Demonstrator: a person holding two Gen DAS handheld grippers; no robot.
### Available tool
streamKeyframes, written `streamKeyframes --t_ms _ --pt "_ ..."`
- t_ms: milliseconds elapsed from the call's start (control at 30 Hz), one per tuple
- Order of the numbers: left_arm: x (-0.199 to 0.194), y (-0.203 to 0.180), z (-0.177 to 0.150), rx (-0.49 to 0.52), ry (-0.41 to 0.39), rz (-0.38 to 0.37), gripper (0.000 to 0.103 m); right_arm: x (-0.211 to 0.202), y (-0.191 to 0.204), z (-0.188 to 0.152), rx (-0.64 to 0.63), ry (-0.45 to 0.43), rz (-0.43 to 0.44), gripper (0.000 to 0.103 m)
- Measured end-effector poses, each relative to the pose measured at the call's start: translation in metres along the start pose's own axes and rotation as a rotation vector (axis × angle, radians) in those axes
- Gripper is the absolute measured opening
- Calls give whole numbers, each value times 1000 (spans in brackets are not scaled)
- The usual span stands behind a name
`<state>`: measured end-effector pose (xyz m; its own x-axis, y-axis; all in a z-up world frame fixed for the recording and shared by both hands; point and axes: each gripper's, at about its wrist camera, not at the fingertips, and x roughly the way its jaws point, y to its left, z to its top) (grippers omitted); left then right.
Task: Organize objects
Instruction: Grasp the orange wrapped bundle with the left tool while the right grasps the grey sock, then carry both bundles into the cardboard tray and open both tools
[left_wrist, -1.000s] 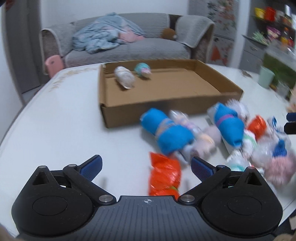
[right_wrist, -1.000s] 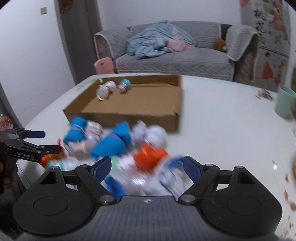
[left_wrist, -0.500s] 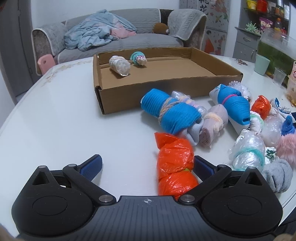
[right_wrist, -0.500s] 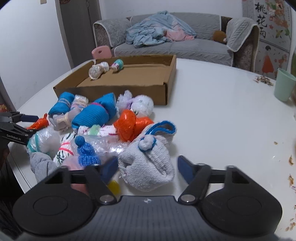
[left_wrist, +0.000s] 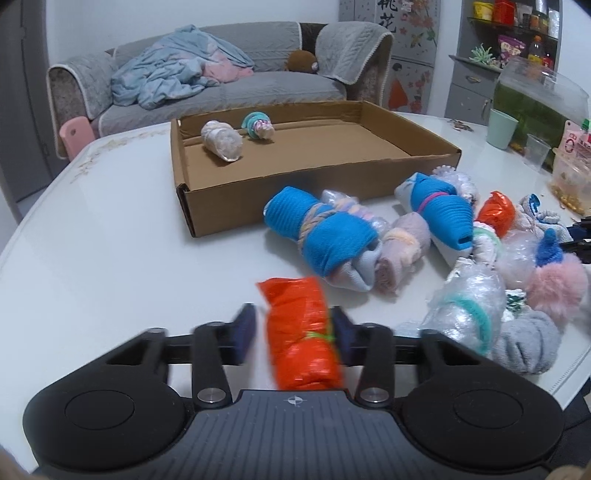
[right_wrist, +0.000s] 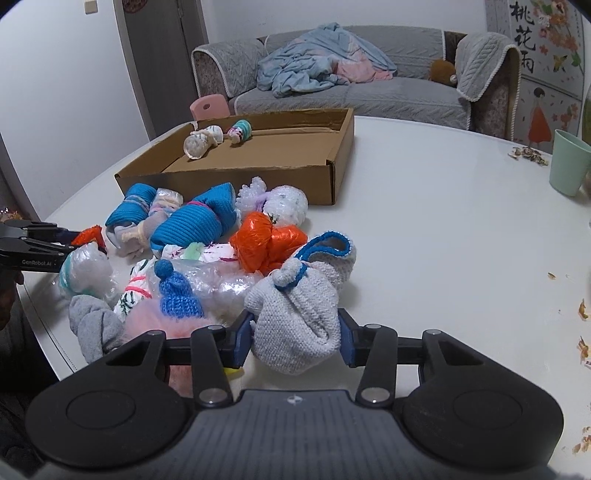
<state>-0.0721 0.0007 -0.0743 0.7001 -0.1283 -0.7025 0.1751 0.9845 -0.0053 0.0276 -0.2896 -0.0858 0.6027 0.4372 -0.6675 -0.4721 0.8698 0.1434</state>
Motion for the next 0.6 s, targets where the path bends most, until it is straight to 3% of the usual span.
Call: streamKeyframes --t_ms 333,600 --pt "-18 10 6 -38 -39 -14 35 -19 -6 15 3 -46 -3 42" --pt "-45 40 40 -57 -108 47 35 -37 -10 52 -24 -116 -19 42"
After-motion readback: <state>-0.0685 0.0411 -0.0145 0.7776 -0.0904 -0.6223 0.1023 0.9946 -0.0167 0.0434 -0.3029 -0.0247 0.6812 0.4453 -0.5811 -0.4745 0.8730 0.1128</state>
